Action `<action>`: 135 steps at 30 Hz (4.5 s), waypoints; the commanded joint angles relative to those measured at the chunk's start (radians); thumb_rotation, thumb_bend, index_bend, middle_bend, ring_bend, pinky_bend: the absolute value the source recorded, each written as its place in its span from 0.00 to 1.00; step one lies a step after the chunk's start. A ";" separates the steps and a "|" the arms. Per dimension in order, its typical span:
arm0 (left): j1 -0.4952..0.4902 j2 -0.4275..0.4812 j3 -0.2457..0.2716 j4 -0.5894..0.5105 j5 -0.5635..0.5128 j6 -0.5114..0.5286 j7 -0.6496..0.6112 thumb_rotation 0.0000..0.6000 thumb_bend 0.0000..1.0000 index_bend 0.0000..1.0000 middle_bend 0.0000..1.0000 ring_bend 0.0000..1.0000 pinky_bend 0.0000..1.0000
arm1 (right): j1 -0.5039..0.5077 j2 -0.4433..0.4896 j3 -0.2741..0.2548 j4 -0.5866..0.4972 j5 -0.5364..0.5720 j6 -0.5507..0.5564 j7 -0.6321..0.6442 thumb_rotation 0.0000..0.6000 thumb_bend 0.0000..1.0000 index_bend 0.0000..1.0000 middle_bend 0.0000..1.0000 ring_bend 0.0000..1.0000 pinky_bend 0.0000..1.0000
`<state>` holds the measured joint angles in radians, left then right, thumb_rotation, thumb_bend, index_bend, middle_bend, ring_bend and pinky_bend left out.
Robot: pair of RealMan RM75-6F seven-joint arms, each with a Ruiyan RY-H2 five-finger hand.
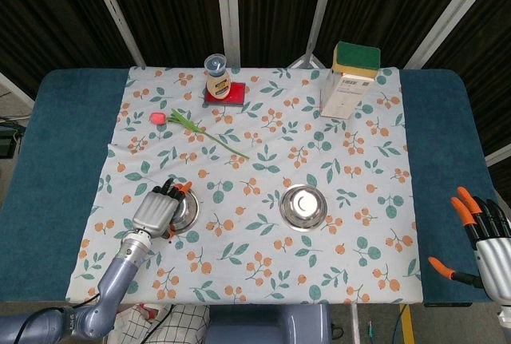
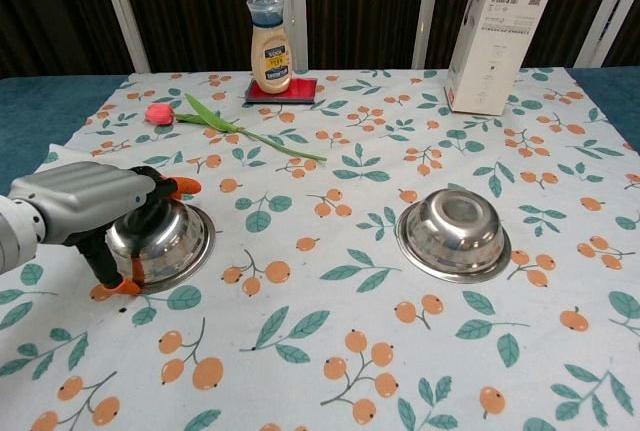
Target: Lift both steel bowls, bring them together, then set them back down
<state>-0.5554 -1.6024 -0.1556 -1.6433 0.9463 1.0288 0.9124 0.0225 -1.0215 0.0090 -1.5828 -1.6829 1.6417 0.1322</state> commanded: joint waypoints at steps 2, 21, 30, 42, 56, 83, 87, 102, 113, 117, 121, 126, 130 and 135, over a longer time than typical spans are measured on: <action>-0.015 -0.016 0.008 0.014 -0.015 0.013 0.017 1.00 0.22 0.18 0.32 0.22 0.40 | 0.001 0.000 0.000 0.000 0.000 -0.002 0.000 0.75 0.15 0.00 0.00 0.00 0.00; 0.045 0.103 0.070 -0.102 0.277 0.174 -0.260 1.00 0.32 0.41 0.63 0.51 0.71 | 0.005 -0.016 0.000 -0.001 -0.010 -0.010 -0.043 0.76 0.15 0.00 0.00 0.00 0.00; 0.190 0.356 0.162 -0.153 0.560 0.382 -0.656 1.00 0.32 0.39 0.63 0.51 0.71 | 0.063 -0.065 -0.023 -0.016 -0.053 -0.122 -0.127 0.77 0.15 0.00 0.00 0.00 0.00; 0.338 0.359 0.217 0.084 0.700 0.601 -0.894 1.00 0.32 0.36 0.61 0.50 0.70 | 0.245 -0.169 0.014 -0.137 -0.008 -0.440 -0.330 0.76 0.15 0.00 0.00 0.00 0.00; 0.299 0.337 0.162 0.102 0.604 0.463 -0.789 1.00 0.32 0.36 0.61 0.50 0.70 | 0.394 -0.342 0.103 -0.101 0.232 -0.677 -0.553 0.77 0.15 0.00 0.00 0.00 0.00; 0.213 0.320 0.067 0.020 0.420 0.271 -0.614 1.00 0.33 0.35 0.60 0.49 0.70 | 0.615 -0.466 0.181 0.021 0.586 -0.827 -0.818 0.77 0.16 0.00 0.00 0.00 0.00; 0.204 0.314 0.059 0.030 0.404 0.255 -0.612 1.00 0.33 0.35 0.60 0.49 0.70 | 0.645 -0.476 0.182 0.022 0.627 -0.825 -0.853 0.79 0.17 0.00 0.00 0.00 0.02; 0.171 0.292 0.040 0.085 0.353 0.187 -0.628 1.00 0.33 0.35 0.61 0.49 0.70 | 0.728 -0.515 0.143 0.035 0.791 -0.799 -0.965 1.00 0.31 0.44 0.38 0.41 0.59; 0.168 0.295 0.042 0.085 0.356 0.188 -0.627 1.00 0.36 0.36 0.61 0.49 0.70 | 0.746 -0.498 0.111 0.015 0.850 -0.762 -0.984 1.00 0.58 0.90 0.80 0.90 1.00; 0.160 0.292 0.039 0.088 0.373 0.189 -0.645 1.00 0.36 0.37 0.61 0.49 0.70 | 0.748 -0.472 0.108 -0.035 0.848 -0.732 -0.984 1.00 0.60 0.93 0.84 0.94 1.00; 0.150 0.282 0.032 0.112 0.410 0.201 -0.698 1.00 0.36 0.37 0.62 0.49 0.70 | 0.739 -0.422 0.118 -0.115 0.831 -0.700 -0.952 1.00 0.60 0.93 0.86 0.96 1.00; 0.130 0.251 0.027 0.163 0.507 0.240 -0.833 1.00 0.37 0.36 0.63 0.50 0.70 | 0.710 -0.325 0.155 -0.237 0.785 -0.669 -0.843 1.00 0.60 0.93 0.87 0.98 1.00; 0.104 0.214 0.023 0.217 0.582 0.266 -0.985 1.00 0.37 0.36 0.63 0.50 0.70 | 0.665 -0.241 0.223 -0.301 0.706 -0.657 -0.637 1.00 0.60 0.94 0.89 1.00 1.00; 0.068 0.146 0.013 0.310 0.637 0.297 -1.113 1.00 0.37 0.36 0.63 0.50 0.70 | 0.602 -0.164 0.320 -0.306 0.607 -0.656 -0.288 1.00 0.60 0.94 0.90 1.00 1.00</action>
<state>-0.4606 -1.4142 -0.1348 -1.3812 1.5473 1.3048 -0.1359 0.6882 -1.2738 0.2353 -1.8577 -0.9776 0.9780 -0.4254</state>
